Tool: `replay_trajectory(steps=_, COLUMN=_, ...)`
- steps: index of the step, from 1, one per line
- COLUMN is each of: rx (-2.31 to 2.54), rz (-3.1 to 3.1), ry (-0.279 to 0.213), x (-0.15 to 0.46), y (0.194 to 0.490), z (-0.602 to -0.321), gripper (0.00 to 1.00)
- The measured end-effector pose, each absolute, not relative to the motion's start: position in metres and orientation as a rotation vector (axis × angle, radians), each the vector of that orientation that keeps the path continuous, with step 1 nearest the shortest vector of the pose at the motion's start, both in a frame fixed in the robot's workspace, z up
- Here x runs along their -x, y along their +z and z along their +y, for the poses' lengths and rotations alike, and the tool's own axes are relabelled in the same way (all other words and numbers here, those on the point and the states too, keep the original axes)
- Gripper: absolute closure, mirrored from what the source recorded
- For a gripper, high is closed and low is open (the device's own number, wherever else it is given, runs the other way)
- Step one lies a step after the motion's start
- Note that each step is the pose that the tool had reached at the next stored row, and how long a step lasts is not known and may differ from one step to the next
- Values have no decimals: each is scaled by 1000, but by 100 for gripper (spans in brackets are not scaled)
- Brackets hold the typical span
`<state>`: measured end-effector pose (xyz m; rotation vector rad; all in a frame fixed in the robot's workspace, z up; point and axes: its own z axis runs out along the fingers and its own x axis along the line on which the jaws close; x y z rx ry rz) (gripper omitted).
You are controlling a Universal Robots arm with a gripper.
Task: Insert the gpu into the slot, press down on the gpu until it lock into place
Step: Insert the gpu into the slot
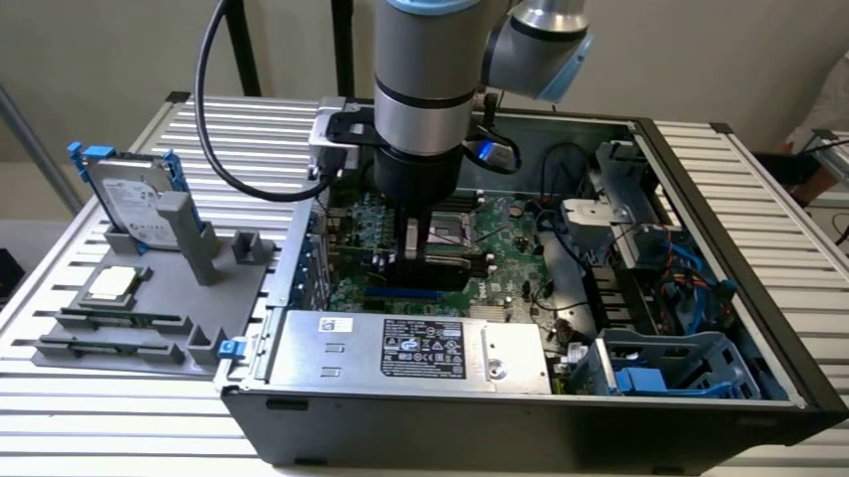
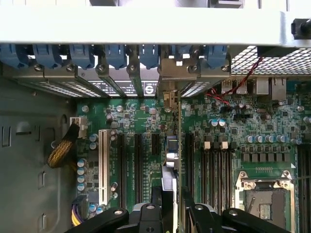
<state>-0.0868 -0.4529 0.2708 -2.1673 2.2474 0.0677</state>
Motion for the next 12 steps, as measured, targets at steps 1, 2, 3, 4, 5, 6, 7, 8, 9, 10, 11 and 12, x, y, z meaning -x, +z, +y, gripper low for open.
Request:
replay_trajectory(steps=1, rx=2167, rz=2248, ry=68, x=87, y=271, z=-453, gripper=74)
replay_trajectory(steps=2, rx=2167, rz=2248, ry=68, x=87, y=270, z=-453, gripper=74)
replay_trajectory(steps=3, rx=2167, rz=2248, ry=68, x=87, y=270, z=-453, gripper=74)
replay_trajectory(steps=4, rx=2167, rz=2248, ry=68, x=87, y=269, z=-453, gripper=74)
replay_trajectory(steps=5, rx=2168, rz=2248, ry=69, x=87, y=269, z=-453, gripper=74)
replay_trajectory(steps=6, rx=2168, rz=2248, ry=69, x=87, y=268, z=-453, gripper=74)
replay_trajectory(steps=7, rx=2168, rz=2248, ry=69, x=87, y=268, z=-453, gripper=74)
replay_trajectory(steps=8, rx=2168, rz=2248, ry=70, x=87, y=267, z=-453, gripper=74)
replay_trajectory(steps=9, rx=2168, rz=2249, ry=70, x=87, y=267, z=-453, gripper=74)
replay_trajectory(steps=10, rx=2169, rz=2249, ry=71, x=87, y=266, z=-453, gripper=74)
replay_trajectory(steps=11, rx=2169, rz=2249, ry=71, x=87, y=266, z=-453, gripper=74)
replay_trajectory(steps=12, rx=2169, rz=2250, ry=72, x=87, y=266, z=-453, gripper=74)
